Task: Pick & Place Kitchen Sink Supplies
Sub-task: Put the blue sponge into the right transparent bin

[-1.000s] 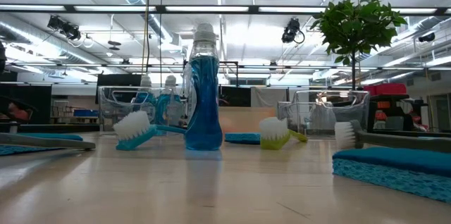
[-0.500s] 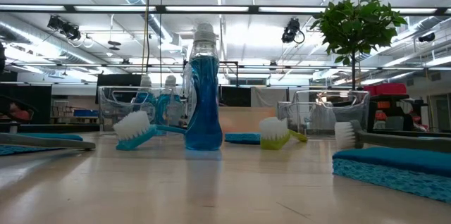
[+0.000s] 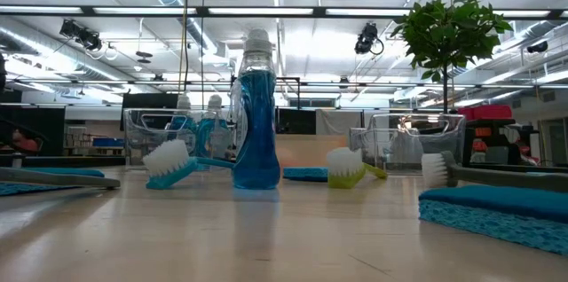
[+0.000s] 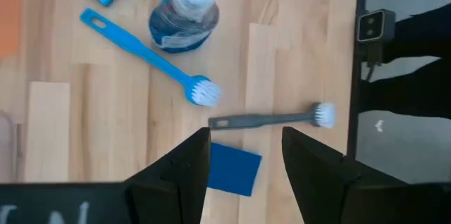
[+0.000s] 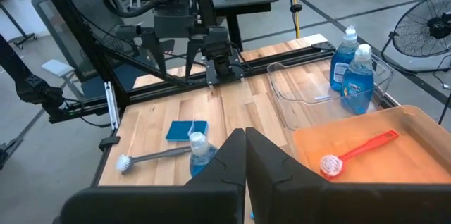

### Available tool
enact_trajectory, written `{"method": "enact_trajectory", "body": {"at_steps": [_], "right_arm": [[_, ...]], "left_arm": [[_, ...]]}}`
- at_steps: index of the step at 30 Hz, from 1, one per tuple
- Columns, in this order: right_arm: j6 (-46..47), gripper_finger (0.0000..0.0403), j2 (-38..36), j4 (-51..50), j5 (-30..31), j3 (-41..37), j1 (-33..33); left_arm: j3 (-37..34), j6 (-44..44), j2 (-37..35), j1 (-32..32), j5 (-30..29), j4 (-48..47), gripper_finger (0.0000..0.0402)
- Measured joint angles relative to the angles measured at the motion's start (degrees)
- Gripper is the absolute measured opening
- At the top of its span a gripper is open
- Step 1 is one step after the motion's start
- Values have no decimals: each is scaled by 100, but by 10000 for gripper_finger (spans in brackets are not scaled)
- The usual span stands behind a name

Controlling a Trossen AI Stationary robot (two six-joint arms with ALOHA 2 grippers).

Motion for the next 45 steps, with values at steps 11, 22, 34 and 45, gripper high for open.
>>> {"method": "enact_trajectory", "body": {"at_steps": [11, 22, 34, 45], "right_arm": [[105, 6, 0, 2, 0, 0, 2], [104, 6, -1, -11, 0, 0, 0], [63, 6, 0, -44, 0, 0, 1], [-47, 6, 0, -42, -6, 0, 1]], "left_arm": [[-6, -35, -24, -218, -528, -298, 181], [-22, -341, -389, -358, -1299, -317, 181], [-26, -858, -561, -624, -1871, -742, 181], [-248, -760, -622, -1128, -2075, -963, 181]]}}
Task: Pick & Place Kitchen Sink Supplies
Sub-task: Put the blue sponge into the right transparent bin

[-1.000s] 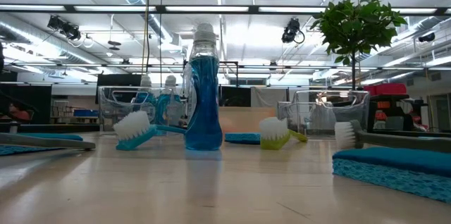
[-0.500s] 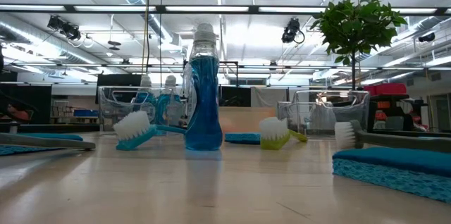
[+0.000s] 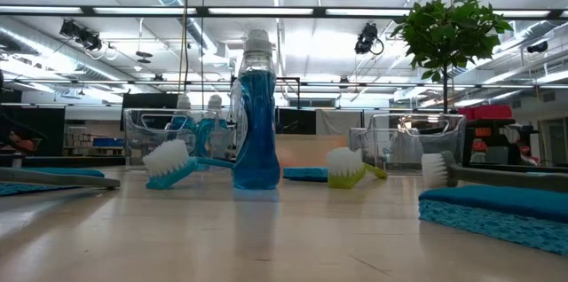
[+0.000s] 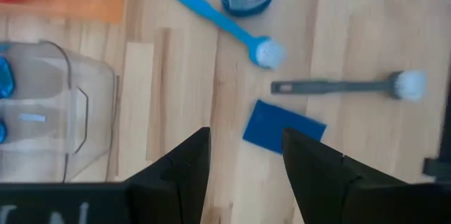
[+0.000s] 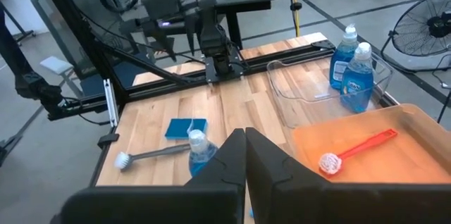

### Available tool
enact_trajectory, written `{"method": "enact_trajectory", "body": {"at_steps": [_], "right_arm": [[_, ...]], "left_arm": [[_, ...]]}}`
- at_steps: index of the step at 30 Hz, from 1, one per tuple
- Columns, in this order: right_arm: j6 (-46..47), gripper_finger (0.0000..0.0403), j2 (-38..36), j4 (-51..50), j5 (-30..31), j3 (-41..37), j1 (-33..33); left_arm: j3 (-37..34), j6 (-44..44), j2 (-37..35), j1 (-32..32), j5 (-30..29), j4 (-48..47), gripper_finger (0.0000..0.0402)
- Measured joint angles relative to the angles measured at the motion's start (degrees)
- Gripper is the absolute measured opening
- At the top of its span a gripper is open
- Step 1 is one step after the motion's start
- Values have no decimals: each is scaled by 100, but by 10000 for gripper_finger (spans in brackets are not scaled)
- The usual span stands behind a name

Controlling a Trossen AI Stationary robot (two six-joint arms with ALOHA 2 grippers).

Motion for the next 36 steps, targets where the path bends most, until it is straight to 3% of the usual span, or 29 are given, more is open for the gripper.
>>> {"method": "enact_trajectory", "body": {"at_steps": [7, 17, 30, 36], "right_arm": [[-14, 6, -2, -2, -13, 0, -1], [-16, 6, -1, -7, -12, 0, -1], [-14, 6, -1, -4, 3, 0, -1], [1, 6, -2, 0, 3, 0, -1]], "left_arm": [[-1302, -636, -368, -293, 169, 688, 181], [-2931, -2547, -1003, -608, 208, 1862, 181], [-3820, -4540, -1020, -662, 249, 2543, 184], [-4195, -5840, -1017, -662, 649, 2895, 227]]}}
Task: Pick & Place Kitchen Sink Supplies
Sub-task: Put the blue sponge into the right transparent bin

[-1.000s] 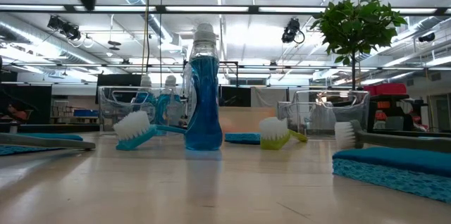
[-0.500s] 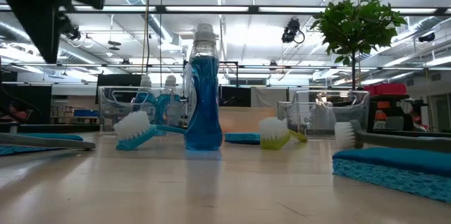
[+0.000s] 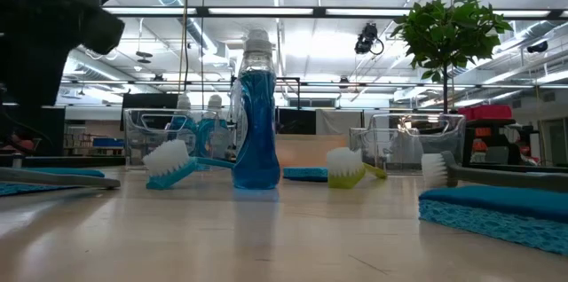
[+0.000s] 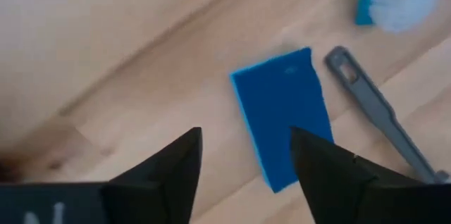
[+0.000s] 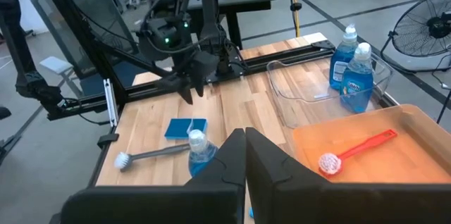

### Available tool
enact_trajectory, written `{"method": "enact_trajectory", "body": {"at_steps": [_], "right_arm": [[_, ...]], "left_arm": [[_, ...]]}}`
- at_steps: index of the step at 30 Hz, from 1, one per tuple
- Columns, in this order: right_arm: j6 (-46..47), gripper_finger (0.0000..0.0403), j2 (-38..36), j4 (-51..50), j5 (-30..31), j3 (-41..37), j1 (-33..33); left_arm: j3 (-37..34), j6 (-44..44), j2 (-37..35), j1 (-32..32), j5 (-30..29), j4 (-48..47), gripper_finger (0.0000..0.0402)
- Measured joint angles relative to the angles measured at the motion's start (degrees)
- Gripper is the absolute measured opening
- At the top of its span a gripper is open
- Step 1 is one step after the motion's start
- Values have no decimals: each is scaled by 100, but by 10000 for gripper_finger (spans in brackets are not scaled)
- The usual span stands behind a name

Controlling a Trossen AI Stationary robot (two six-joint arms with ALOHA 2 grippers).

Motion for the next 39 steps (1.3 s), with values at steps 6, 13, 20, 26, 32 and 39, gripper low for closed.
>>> {"method": "enact_trajectory", "body": {"at_steps": [6, 13, 20, 26, 32, 39], "right_arm": [[2, 6, 2, 2, 2, 0, 0], [2, 6, 2, 2, 2, 0, 1], [2, 6, 1, 4, 4, 0, 0], [2, 6, 2, 7, 7, 0, 0], [2, 6, 0, 7, 7, 0, 0], [2, 6, 2, 5, 22, 0, -2]], "left_arm": [[-378, -613, 7, 0, 203, 775, 277], [-603, -636, 9, 0, 56, 1248, 283], [-865, -934, 9, 0, -51, 1327, 276], [-1111, -935, 9, 0, -85, 2113, 275], [-1406, -1322, 9, 0, -105, 2334, 275], [-1594, -1339, 11, 0, -134, 2936, 275]]}}
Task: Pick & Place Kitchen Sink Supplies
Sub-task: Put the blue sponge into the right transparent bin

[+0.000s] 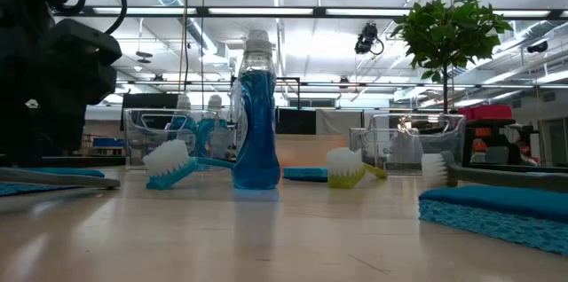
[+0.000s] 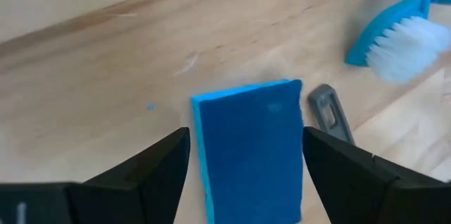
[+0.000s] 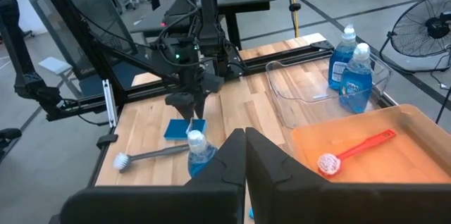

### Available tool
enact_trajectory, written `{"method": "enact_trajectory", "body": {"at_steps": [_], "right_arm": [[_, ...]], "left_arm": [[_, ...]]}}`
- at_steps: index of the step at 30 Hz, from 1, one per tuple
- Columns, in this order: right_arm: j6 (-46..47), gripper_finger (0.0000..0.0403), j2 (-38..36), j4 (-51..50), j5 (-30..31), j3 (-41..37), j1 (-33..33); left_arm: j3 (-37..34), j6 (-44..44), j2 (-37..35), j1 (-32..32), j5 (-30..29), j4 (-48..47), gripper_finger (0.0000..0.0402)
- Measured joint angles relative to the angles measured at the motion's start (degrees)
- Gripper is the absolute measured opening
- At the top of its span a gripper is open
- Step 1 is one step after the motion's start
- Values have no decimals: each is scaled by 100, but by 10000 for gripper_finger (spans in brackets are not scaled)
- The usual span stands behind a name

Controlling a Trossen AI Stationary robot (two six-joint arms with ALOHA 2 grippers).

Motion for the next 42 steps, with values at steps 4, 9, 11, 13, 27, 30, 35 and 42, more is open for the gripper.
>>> {"method": "enact_trajectory", "body": {"at_steps": [4, 9, 11, 13, 27, 30, 35, 42], "right_arm": [[0, 6, -2, 0, -2, 0, 0], [-2, 6, 0, -1, 32, 0, 0], [-2, 6, 0, -1, 97, 0, 0], [-4, 6, 0, -1, 127, 0, 0], [-20, 6, 0, 4, 131, 0, 2], [-20, 6, -2, 4, 131, 0, 2], [-20, 6, 0, 3, 133, 0, 2], [-22, 6, -1, 2, 133, 0, 2]], "left_arm": [[0, 0, 4, 0, -70, -10, 275], [0, 0, 4, 0, -76, -20, 275], [0, -2, 4, 0, -76, -23, 275], [0, -1, 4, 0, -67, -23, 275], [13, -148, 434, -4, 4, 101, 265], [4, -150, 437, -4, 3, 100, 240], [2, -150, 447, -4, 3, 122, 192], [-2, -146, 452, -2, 0, 153, 148]]}}
